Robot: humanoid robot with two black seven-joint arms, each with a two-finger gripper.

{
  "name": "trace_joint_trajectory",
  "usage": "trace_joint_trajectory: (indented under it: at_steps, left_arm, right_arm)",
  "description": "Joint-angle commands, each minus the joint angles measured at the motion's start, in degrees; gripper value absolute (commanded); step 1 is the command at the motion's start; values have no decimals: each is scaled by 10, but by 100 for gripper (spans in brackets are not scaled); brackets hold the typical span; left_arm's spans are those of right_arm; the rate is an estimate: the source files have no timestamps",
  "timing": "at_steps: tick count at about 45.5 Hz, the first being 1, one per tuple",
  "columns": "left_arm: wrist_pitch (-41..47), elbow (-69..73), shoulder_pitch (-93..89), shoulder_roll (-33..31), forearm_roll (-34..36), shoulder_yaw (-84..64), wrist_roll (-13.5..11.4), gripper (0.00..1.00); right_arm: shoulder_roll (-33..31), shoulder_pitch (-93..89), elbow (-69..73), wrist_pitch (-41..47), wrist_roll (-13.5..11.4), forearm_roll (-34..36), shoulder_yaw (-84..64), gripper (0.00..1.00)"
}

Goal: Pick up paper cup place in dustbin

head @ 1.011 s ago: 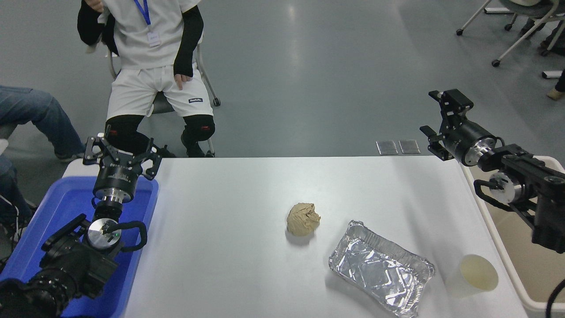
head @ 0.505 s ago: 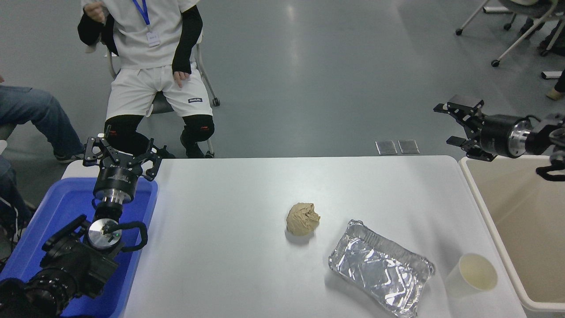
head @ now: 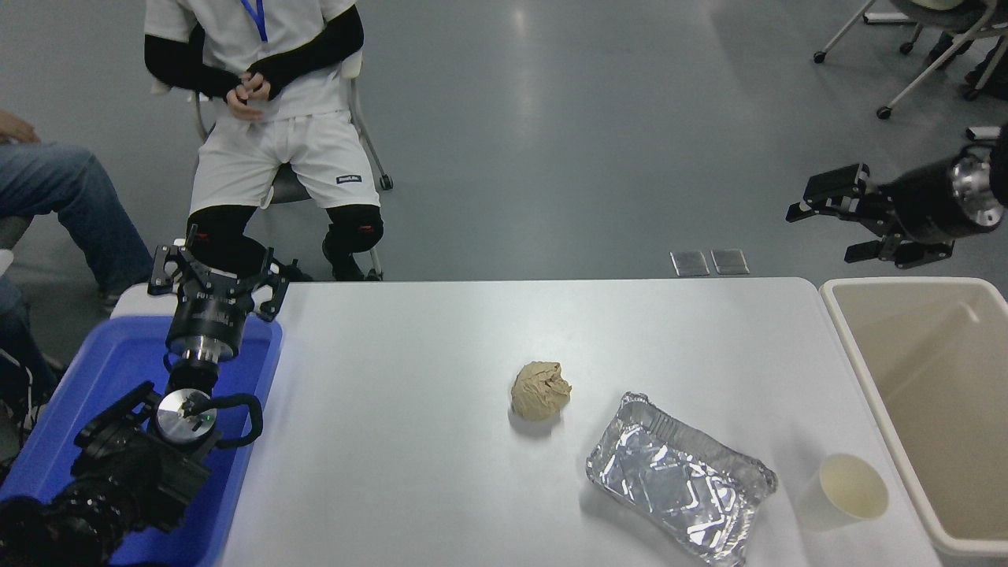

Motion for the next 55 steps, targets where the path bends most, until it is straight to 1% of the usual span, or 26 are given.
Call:
trace_joint_trajectory:
  at_steps: [1, 9, 14, 20, 41, 50, 55]
  left_arm:
    - [0, 0, 0, 1, 0, 0, 0, 99]
    - [0, 0, 0, 1, 0, 0, 0, 99]
    - [0, 0, 0, 1, 0, 0, 0, 99]
    - [0, 0, 0, 1, 0, 0, 0, 99]
    - [0, 0, 0, 0, 0, 0, 0, 99]
    - [0, 0, 0, 0, 0, 0, 0, 99]
    - [0, 0, 0, 0, 0, 0, 0, 99]
  right_arm:
    - [88, 78, 17, 12, 0, -30, -100, 100]
    - [118, 97, 41, 12, 1, -105, -95, 100]
    - [121, 110, 60, 12, 0, -136, -95, 100]
    - [119, 130, 76, 12, 1, -149, -96, 100]
    - [119, 123, 79, 12, 0, -151, -68, 100]
    - [115, 104, 78, 12, -1, -210, -59, 100]
    - [94, 81, 76, 12, -1, -223, -59, 100]
